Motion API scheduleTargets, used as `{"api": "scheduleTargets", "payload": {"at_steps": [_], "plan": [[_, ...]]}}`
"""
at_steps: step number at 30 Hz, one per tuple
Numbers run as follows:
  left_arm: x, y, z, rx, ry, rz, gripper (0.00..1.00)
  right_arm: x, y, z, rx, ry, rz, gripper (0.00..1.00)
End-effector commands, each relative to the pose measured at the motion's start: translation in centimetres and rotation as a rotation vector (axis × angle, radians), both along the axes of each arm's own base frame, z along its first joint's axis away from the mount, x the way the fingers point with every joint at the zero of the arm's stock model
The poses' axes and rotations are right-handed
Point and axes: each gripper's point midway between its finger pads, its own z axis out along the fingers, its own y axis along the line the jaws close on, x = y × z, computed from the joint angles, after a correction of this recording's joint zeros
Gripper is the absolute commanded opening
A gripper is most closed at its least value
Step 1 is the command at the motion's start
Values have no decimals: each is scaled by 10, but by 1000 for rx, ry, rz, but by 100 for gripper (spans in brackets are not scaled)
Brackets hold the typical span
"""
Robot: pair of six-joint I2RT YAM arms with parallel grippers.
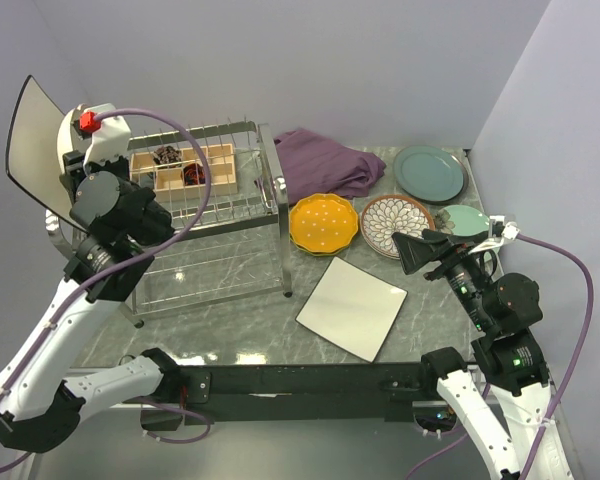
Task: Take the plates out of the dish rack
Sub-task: Unload the plate from the dish rack.
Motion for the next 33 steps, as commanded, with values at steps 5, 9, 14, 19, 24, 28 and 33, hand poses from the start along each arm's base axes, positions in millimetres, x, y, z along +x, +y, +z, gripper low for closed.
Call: {"api": "scheduleTargets", "payload": {"at_steps": [5,9,14,19,24,28,33], "plan": [[7,1,-7,12,8,16,20,-4,1,8,-7,-41,11,100],[7,1,1,0,-8,26,1,-4,0,8,-8,-43,8,100],[12,-2,10,16,0,21,1,-6,0,9,-7,-45,10,100],[15,-4,18,26,-8,16,1,-6,-1,9,-5,-49,5,100],[14,-3,33,11,-48,8,1,-5,0,8,-8,-42,6,100],[13,-1,43,23,-48,9,1,-6,-1,10,-6,-50,2,100],[6,4,49,26,-54,10,1,-5,-2,9,-7,-48,-1,100]]}}
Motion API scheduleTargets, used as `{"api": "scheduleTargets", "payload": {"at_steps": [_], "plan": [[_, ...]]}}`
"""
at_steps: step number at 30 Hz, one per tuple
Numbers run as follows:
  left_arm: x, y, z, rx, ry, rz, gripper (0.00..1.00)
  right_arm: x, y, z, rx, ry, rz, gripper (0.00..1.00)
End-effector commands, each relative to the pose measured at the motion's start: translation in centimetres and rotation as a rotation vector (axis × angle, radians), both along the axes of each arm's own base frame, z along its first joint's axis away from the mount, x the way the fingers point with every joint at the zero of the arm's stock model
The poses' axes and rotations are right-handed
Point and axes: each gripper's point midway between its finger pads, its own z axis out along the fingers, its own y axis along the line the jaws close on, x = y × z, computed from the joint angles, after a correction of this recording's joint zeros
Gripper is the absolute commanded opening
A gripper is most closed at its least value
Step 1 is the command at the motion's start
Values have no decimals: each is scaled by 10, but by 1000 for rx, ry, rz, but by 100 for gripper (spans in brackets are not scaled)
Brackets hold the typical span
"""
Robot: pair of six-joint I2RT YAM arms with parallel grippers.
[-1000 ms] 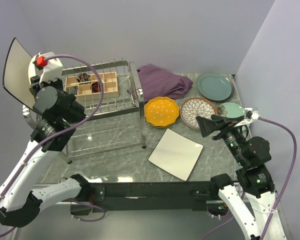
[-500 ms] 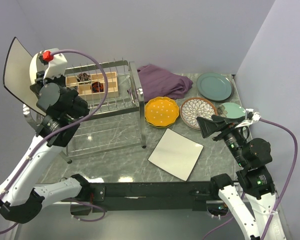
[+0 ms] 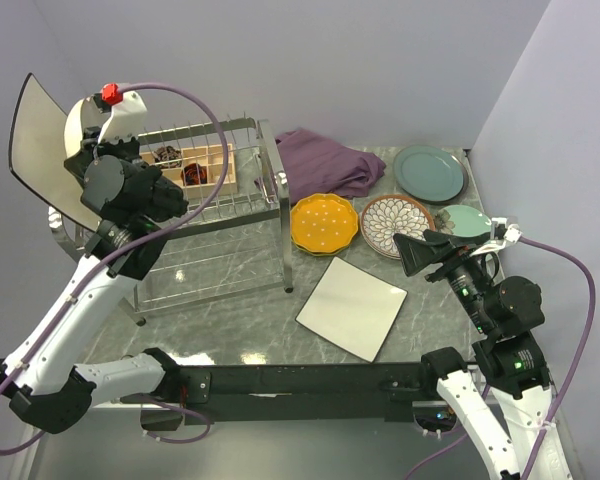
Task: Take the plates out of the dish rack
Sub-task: Unload the plate from the dish rack.
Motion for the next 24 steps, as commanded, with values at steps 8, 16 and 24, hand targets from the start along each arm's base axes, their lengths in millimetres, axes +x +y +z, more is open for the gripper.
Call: {"api": "scheduleTargets", "payload": {"at_steps": [8,16,24], "plan": [[-17,16,41,-50,-178,-60,1,3,0,4,-6,-23,-3,100],[-20,18,49,-52,-193,-64,1,6,0,1,-11,-10,-11,100],[-16,15,62,-56,-210,-63,1,5,-1,3,-12,-15,-14,100]]}}
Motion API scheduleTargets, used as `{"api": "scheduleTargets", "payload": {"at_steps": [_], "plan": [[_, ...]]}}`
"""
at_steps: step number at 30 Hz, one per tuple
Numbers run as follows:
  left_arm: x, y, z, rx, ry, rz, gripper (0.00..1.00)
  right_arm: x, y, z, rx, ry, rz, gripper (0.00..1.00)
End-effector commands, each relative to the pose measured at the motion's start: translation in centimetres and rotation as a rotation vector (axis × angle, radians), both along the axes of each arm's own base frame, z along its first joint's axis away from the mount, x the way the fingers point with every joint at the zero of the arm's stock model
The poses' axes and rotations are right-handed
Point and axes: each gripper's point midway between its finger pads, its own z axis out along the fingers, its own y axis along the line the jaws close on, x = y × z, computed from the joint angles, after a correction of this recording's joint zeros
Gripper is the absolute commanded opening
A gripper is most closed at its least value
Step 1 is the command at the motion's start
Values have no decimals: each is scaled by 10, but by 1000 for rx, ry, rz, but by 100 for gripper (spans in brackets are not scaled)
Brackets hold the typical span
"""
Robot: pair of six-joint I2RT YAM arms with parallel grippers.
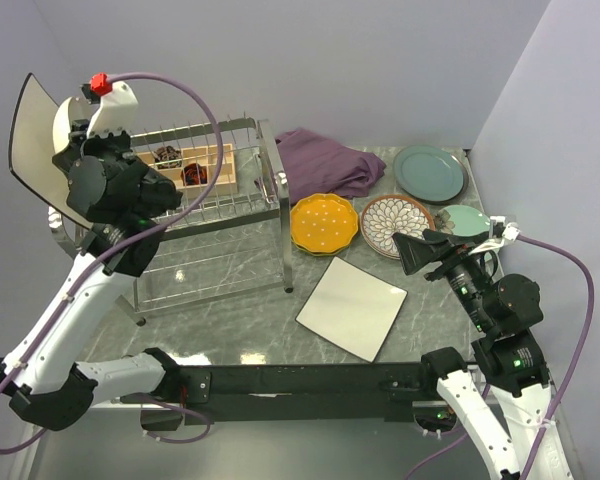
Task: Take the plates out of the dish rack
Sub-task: Unload the plate from the dish rack.
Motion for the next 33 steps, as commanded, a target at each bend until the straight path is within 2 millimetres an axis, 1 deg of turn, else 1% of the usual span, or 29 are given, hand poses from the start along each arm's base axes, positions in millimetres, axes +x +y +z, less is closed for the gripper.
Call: {"api": "scheduleTargets", "payload": {"at_steps": [1,9,14,23,33], "plan": [[-7,9,47,-70,-235,-75,1,2,-1,5,-7,-26,-10,100],[-1,2,57,-67,-236,-82,1,3,-1,5,-9,-23,-11,100],[-4,1,66,-80,-245,-92,1,4,-1,4,-10,-19,-11,100],[-6,-1,75,-85,-250,-104,1,7,-2,1,-14,-10,-20,100],[-2,-14,90,-135,-301,-152,1,9,-2,0,-15,-4,-25,100]]}}
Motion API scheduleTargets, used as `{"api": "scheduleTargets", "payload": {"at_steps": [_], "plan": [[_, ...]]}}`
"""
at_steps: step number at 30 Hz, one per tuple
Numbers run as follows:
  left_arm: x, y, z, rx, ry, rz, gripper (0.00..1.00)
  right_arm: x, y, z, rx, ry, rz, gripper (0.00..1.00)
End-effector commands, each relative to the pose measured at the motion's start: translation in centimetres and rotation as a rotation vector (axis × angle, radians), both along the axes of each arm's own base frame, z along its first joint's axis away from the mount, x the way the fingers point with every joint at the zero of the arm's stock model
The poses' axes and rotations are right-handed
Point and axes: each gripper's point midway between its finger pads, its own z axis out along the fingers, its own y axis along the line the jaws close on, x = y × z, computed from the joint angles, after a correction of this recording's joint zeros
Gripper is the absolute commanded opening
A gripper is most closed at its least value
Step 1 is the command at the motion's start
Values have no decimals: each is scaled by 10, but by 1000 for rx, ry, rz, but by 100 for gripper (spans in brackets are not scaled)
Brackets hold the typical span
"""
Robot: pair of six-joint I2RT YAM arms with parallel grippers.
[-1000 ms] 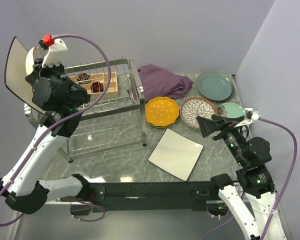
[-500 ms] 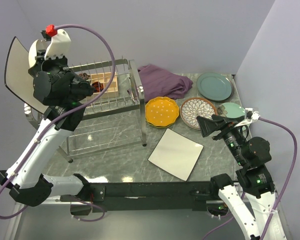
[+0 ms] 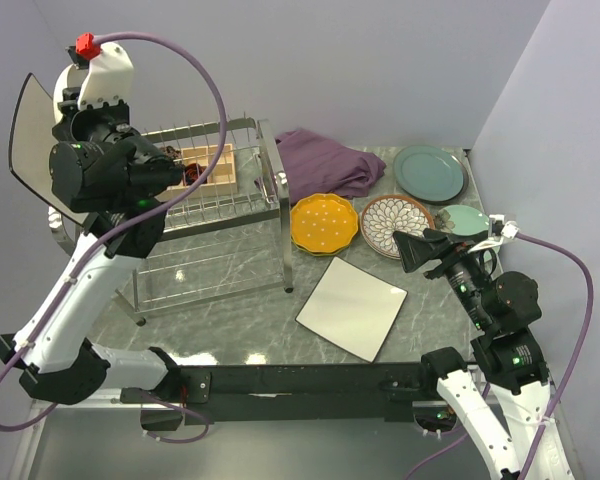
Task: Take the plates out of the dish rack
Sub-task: Unload the plate from the dish rack.
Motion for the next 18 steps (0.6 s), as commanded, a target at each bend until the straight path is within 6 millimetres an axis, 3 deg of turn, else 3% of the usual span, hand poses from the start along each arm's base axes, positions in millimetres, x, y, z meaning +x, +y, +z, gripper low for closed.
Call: {"api": "scheduleTargets", "payload": {"at_steps": [1,18], "plan": [[-8,5,42,-82,-236,-85,1,4,0,4,-10,-18,-8,100],[-16,-13,61,-291,-436,-272,1,3,-2,4,-12,-20,-16,100]]}}
